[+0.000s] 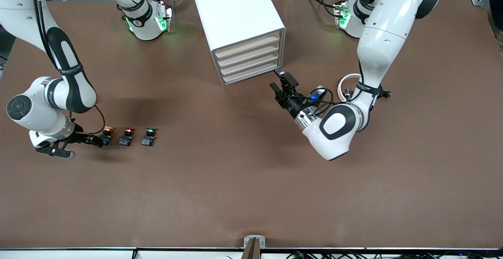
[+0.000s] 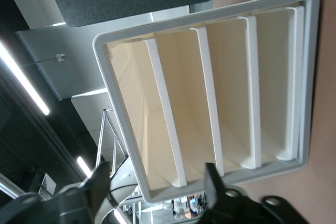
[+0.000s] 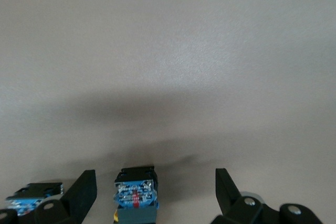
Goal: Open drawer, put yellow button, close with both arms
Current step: 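Grasp the drawer front with the left gripper while the right gripper grasps the button, then pull the drawer open with the left gripper while the right gripper lifts the button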
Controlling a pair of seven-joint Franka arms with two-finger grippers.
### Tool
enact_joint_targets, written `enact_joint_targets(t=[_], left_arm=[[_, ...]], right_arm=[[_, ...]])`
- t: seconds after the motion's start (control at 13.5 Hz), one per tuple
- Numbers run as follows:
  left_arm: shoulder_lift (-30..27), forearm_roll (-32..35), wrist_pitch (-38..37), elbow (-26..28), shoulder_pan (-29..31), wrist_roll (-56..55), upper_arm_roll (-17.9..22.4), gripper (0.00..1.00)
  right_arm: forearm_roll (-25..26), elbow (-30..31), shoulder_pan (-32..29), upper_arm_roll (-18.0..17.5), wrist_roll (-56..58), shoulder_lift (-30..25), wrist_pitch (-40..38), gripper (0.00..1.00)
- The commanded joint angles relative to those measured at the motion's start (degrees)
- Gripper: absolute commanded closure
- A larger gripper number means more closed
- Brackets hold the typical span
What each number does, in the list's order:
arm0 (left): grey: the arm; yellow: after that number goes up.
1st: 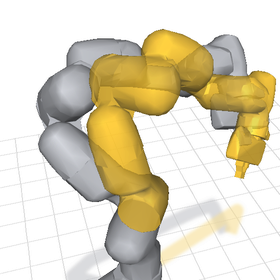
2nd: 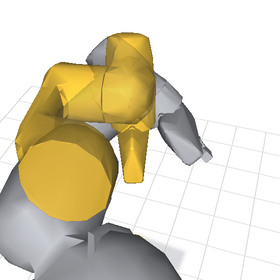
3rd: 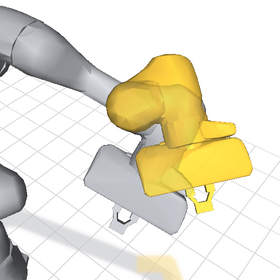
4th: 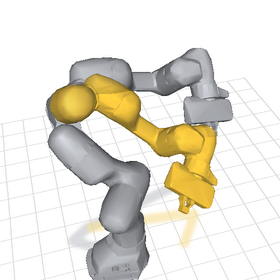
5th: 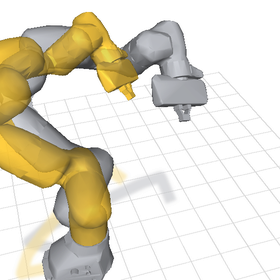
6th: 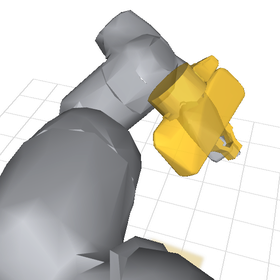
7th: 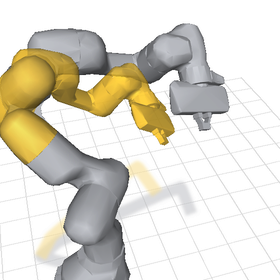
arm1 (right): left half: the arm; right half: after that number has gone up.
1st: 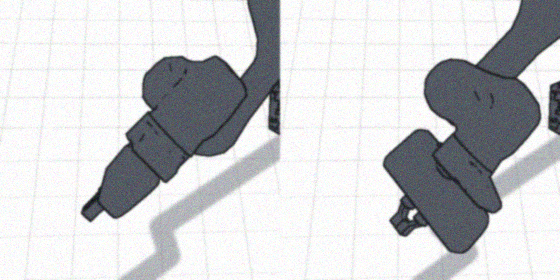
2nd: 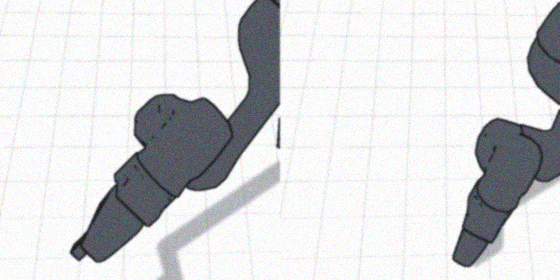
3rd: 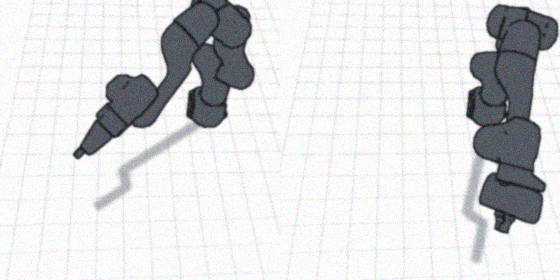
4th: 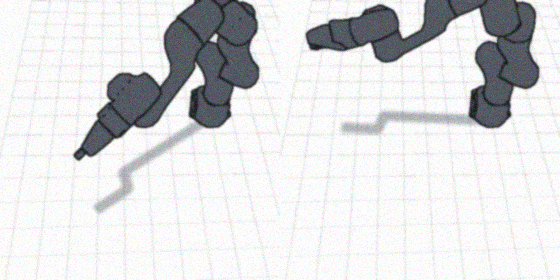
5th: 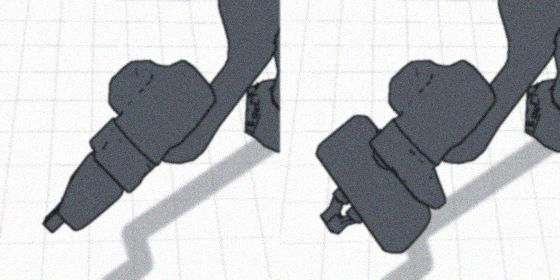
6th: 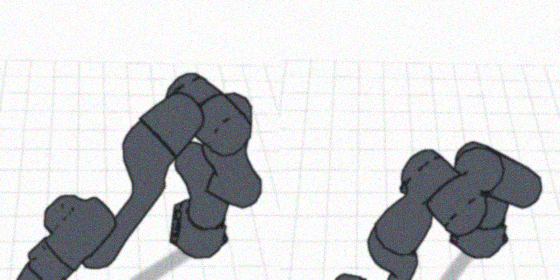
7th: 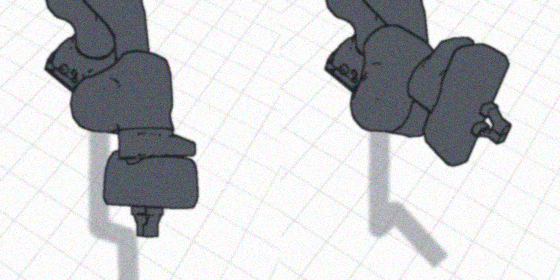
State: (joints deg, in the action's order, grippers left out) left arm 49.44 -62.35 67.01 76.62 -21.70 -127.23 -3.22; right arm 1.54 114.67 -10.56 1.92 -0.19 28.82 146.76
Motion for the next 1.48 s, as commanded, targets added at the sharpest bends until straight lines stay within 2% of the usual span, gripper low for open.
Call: enact_joint_targets(t=[0.0,0.37,0.52,0.59,0.67,0.74,0.89,0.96,1.11,1.19,1.41], left_arm=[[0.49,-1.02,-0.92,-1.04,-1.93,-2.49,0.14,0.4],[0.57,-1.02,-1.18,0.71,-4.92,-2.58,0.23,0.5],[1.01,-1.02,-1.18,1.33,-5.72,-2.67,0.23,0.5],[1.27,-0.85,-1.18,1.42,-6.07,-2.85,0.32,0.51],[1.36,-0.76,-1.18,2.21,-6.86,-3.02,0.32,0.51],[1.36,-0.76,-1.27,2.65,-7.04,-3.11,0.32,0.52],[1.28,-0.5,-1.62,3.44,-7.83,-4.51,0.32,0.53],[1.28,-0.5,-2.14,3.79,-8.18,-4.95,0.32,0.55],[1.1,-0.5,-3.11,3.88,-8.62,-5.04,0.23,0.56],[0.93,-0.5,-3.55,3.88,-8.62,-5.31,0.23,0.57],[0.84,-0.41,-4.08,4.15,-9.58,-6.01,0.32,0.59]], right_arm=[[0.13,-0.06,-0.69,-1.04,1.24,1.23,0.63,0.0],[0.04,1.69,-0.43,-1.13,1.24,1.76,2.12,0.0],[0.12,2.58,0.01,-1.22,2.29,1.76,2.22,0.0],[0.04,2.58,-0.07,-1.22,5.69,1.76,1.87,0.07],[0.04,2.58,-0.34,-1.22,8.34,1.68,1.6,0.28],[-0.14,2.67,-0.51,-1.22,8.45,1.67,1.43,0.39],[-0.14,2.67,-0.86,-1.22,8.45,1.67,0.9,0.83],[-0.23,2.67,-1.21,-1.48,8.45,1.59,0.2,1.0],[-1.36,2.49,-1.31,-1.48,8.45,1.41,-0.42,1.0],[-3.46,2.4,-1.13,-1.48,8.45,1.24,-1.2,1.0],[-7.77,-0.31,-0.6,-1.57,8.45,-1.21,-9.69,1.0]])
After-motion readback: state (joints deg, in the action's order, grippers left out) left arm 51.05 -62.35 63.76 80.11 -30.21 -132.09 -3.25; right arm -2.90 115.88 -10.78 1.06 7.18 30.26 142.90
